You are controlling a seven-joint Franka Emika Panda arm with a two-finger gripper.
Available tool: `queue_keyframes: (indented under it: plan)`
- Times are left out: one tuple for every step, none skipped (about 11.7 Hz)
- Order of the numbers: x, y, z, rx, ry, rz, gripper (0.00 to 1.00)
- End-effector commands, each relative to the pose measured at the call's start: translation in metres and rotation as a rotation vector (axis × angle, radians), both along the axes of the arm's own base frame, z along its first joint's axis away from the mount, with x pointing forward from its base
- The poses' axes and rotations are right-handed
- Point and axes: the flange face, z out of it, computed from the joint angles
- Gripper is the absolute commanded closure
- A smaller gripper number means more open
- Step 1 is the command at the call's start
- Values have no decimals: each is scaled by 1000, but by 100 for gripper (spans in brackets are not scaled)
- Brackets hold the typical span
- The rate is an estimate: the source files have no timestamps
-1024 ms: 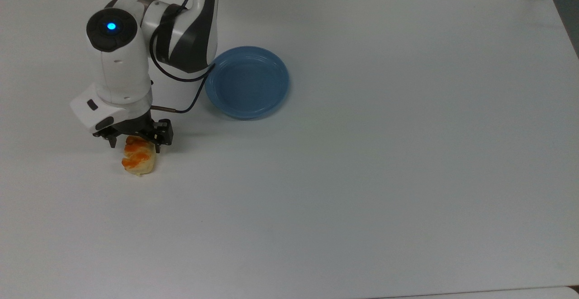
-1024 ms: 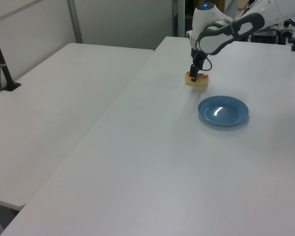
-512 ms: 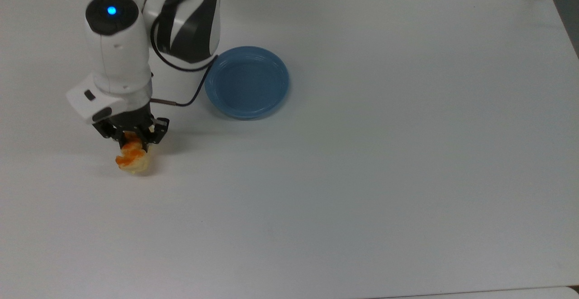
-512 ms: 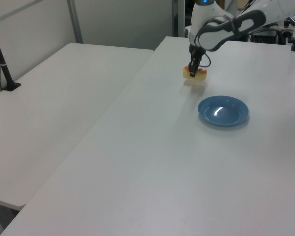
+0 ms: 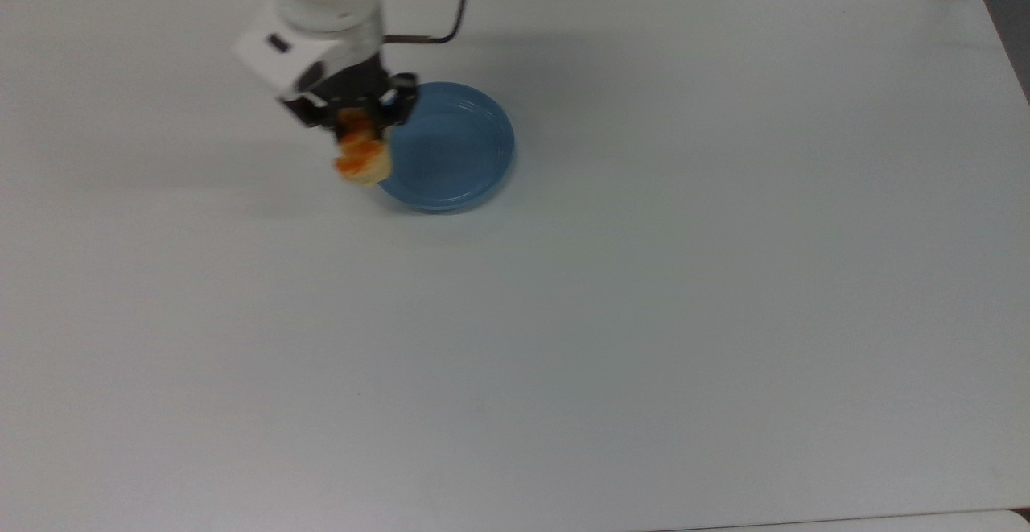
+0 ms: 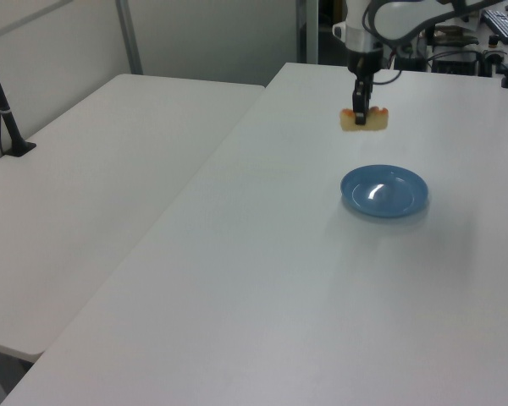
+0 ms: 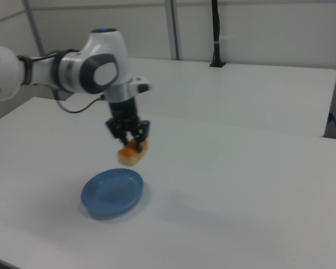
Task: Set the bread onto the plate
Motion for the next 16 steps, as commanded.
queue_keyframes:
  plan:
    - [-39, 55, -36, 16, 75, -8, 55]
    - [-42, 61, -44, 14, 89, -1, 54]
    - [-41, 65, -57, 2, 111, 13, 53]
    - [-41, 71, -73, -10, 138, 26, 47]
    - [-40, 76, -82, -15, 152, 35, 30]
    - [-39, 75, -89, -18, 162, 33, 1]
    - [-39, 76, -88, -19, 162, 33, 0]
    - [-38, 76, -86, -18, 158, 33, 0]
    - [-37, 75, -80, -16, 154, 26, 0]
    - [-36, 76, -56, -10, 130, -1, 0]
    - [-38, 79, -21, 2, 108, -23, 0]
    - [-41, 76, 20, 17, 104, -33, 0]
    - [-40, 76, 55, 23, 119, -48, 0]
    - [-39, 73, 85, 21, 112, -103, 0]
    - [-37, 66, 107, 26, 75, -143, 0]
    - [-40, 60, 119, 30, 60, -152, 0]
